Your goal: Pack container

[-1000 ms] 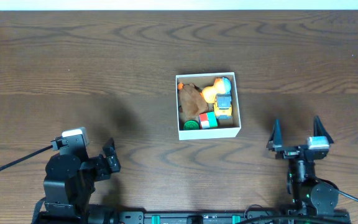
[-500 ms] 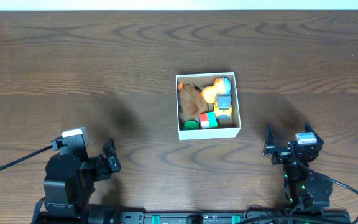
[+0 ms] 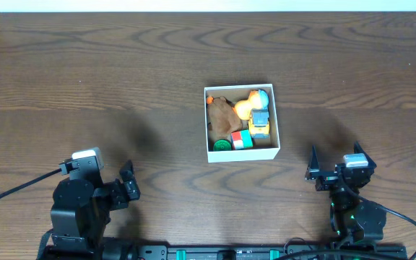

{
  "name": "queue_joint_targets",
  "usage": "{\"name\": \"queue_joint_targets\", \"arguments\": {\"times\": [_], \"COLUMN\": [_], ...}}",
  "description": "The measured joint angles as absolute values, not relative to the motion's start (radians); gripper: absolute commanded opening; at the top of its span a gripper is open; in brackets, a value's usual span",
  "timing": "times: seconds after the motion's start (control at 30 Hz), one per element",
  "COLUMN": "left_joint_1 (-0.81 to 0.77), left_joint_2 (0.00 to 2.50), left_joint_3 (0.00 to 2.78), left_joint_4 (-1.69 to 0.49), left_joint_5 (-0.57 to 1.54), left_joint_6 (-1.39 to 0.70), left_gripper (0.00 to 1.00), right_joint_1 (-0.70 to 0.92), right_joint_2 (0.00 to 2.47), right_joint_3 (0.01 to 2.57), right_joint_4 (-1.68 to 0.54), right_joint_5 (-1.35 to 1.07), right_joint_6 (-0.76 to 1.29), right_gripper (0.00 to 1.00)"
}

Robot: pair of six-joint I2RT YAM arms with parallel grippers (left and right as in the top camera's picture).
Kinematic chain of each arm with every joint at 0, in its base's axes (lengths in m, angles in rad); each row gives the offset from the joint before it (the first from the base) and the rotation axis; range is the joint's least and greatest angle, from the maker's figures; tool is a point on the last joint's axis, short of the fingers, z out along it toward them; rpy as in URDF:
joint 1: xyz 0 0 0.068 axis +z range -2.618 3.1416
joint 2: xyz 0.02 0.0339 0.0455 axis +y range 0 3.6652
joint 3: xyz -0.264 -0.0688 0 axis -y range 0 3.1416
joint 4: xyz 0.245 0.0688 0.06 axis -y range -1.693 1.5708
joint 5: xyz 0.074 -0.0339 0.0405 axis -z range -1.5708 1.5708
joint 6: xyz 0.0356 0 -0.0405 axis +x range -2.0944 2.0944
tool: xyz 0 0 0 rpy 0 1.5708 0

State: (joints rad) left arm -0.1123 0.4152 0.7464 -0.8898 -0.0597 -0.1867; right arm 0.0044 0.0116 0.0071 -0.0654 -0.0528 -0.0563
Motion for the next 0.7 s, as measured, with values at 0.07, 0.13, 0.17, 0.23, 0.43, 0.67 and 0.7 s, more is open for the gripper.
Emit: {"name": "queue_joint_targets", "arguments": {"times": [0.07, 0.13, 0.17, 0.23, 0.43, 0.67, 0.7], "left_joint_1": [-0.112, -0.112, -0.112, -0.112, -0.112, -0.09, -0.083], "left_joint_2": [0.415, 0.415, 0.415, 0.415, 0.415, 0.349, 0.324], "left_joint_3": [0.746, 0.746, 0.746, 0.746, 0.746, 0.743, 0.739], "left_joint_4": [-0.89, -0.89, -0.89, -0.89, -0.89, -0.946, -0.954], "left_joint_5": [-0.06, -0.06, -0.06, -0.06, -0.06, -0.072, -0.075], "left_joint_6": [-0.187, -0.187, -0.187, -0.187, -0.187, -0.175, -0.175], "left_gripper": [0.98, 0.98, 0.98, 0.98, 0.98, 0.98, 0.98], "right_joint_1": [0.004, 0.004, 0.004, 0.004, 0.004, 0.004, 0.004], "right_joint_2": [0.012, 0.012, 0.012, 0.012, 0.012, 0.012, 0.012], "right_joint_3": [0.007, 0.007, 0.007, 0.007, 0.007, 0.007, 0.007], "right_joint_4": [-0.065, -0.065, -0.065, -0.065, -0.065, -0.065, -0.066], "right_joint_5": [-0.053, -0.052, -0.052, -0.053, -0.053, -0.053, -0.053], "right_joint_6": [-0.056, -0.056, -0.056, -0.056, -0.056, -0.056, -0.056], "right_gripper": [0.99, 0.99, 0.99, 0.99, 0.99, 0.99, 0.99]}}
